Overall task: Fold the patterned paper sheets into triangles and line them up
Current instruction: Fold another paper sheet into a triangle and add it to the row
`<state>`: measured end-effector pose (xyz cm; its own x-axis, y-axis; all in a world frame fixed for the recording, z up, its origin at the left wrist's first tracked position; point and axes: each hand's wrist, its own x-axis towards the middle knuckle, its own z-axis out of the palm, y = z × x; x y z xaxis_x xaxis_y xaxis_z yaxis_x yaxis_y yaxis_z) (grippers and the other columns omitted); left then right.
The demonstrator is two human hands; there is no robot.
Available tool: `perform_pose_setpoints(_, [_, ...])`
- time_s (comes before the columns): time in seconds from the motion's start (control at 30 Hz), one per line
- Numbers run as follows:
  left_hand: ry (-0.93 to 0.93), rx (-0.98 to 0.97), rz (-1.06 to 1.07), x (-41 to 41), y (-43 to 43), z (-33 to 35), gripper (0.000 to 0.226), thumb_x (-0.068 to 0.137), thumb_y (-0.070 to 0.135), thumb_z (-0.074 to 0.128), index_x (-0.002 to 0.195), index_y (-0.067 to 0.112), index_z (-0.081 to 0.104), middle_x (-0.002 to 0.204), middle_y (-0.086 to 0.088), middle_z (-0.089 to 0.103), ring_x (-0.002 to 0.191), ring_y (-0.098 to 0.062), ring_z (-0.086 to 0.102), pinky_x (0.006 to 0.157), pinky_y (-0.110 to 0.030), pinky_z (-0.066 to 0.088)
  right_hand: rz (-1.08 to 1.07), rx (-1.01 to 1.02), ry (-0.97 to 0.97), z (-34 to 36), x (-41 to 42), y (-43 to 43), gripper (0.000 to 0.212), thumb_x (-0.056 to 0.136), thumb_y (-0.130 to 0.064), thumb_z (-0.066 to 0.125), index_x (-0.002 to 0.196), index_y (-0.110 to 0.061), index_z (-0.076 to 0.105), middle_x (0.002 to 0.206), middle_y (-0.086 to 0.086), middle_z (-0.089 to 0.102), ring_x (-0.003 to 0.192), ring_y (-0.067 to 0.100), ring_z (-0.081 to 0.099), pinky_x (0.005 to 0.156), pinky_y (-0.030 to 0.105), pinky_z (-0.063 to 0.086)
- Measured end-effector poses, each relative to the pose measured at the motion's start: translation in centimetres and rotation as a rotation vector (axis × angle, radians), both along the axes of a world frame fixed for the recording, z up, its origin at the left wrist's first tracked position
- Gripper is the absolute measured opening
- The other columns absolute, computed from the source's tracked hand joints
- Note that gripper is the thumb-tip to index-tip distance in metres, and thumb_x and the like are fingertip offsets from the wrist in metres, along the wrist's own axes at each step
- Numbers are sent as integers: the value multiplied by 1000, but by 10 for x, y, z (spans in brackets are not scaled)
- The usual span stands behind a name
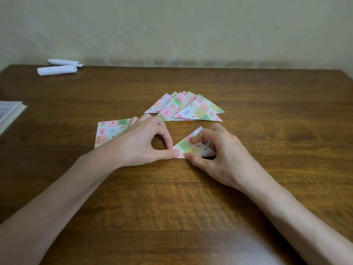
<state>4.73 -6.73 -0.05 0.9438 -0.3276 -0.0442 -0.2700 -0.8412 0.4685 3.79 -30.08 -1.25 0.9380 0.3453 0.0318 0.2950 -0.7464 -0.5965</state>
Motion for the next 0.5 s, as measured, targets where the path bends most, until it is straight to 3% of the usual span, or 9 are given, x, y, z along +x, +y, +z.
perform_pose_setpoints(0.17, [1, 3, 30, -2, -4, 0, 35, 71, 73, 67, 80, 39, 72, 106, 24, 52, 119, -2, 40, 104, -33, 28, -13, 13, -15, -1, -3, 2, 36, 83, -50, 78, 112, -32, 68, 108, -11, 52, 93, 9, 59, 86, 28, 49])
perform_pose_setpoints(0.33, [-12, 3, 17, -3, -5, 0, 31, 75, 70, 69, 82, 39, 70, 106, 23, 52, 117, -2, 40, 103, -33, 29, -4, 15, -11, 0, 0, -2, 30, 85, -46, 77, 112, -34, 71, 102, -13, 51, 85, 1, 55, 76, 19, 40])
perform_pose_setpoints(0.5, [-23, -67, -95, -7, -4, -3, 22, 87, 56, 70, 108, 51, 65, 113, 21, 51, 120, -3, 41, 107, -44, 36, 5, 13, -27, -2, -1, -1, 30, 85, -45, 78, 113, -34, 72, 101, -14, 50, 83, -2, 53, 75, 19, 38])
